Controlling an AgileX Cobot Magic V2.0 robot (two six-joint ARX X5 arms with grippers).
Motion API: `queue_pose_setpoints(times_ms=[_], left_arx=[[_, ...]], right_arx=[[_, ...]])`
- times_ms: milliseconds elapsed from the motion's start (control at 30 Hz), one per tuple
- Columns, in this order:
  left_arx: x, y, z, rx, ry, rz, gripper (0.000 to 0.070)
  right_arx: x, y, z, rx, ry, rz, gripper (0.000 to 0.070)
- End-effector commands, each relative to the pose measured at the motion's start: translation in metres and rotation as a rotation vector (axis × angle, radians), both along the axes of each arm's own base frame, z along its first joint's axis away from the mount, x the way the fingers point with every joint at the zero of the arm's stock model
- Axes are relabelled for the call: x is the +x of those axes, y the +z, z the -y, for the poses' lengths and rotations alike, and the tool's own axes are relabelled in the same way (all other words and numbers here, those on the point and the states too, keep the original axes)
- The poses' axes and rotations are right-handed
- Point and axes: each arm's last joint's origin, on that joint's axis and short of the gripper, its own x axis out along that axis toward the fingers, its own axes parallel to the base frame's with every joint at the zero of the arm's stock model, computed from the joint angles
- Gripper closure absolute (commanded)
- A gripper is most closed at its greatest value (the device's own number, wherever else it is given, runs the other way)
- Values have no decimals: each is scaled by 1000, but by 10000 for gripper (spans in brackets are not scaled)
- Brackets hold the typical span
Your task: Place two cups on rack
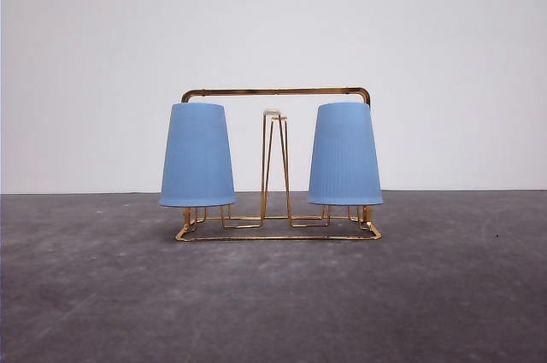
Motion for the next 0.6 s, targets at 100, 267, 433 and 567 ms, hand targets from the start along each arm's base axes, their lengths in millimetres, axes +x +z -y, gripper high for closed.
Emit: queue_pose_setpoints(times_ms=[100, 267, 433, 567], left_arx=[[1, -5, 0, 0, 3, -18, 697], [1, -5, 0, 0, 3, -18, 697], [1, -5, 0, 0, 3, -18, 697], [1, -5, 0, 0, 3, -18, 697]], right_arx=[[1, -3, 0, 6, 11, 1, 688], [1, -1, 0, 6, 10, 23, 688], [1, 0, 0, 6, 10, 27, 688], [1, 0, 0, 6, 10, 27, 688]])
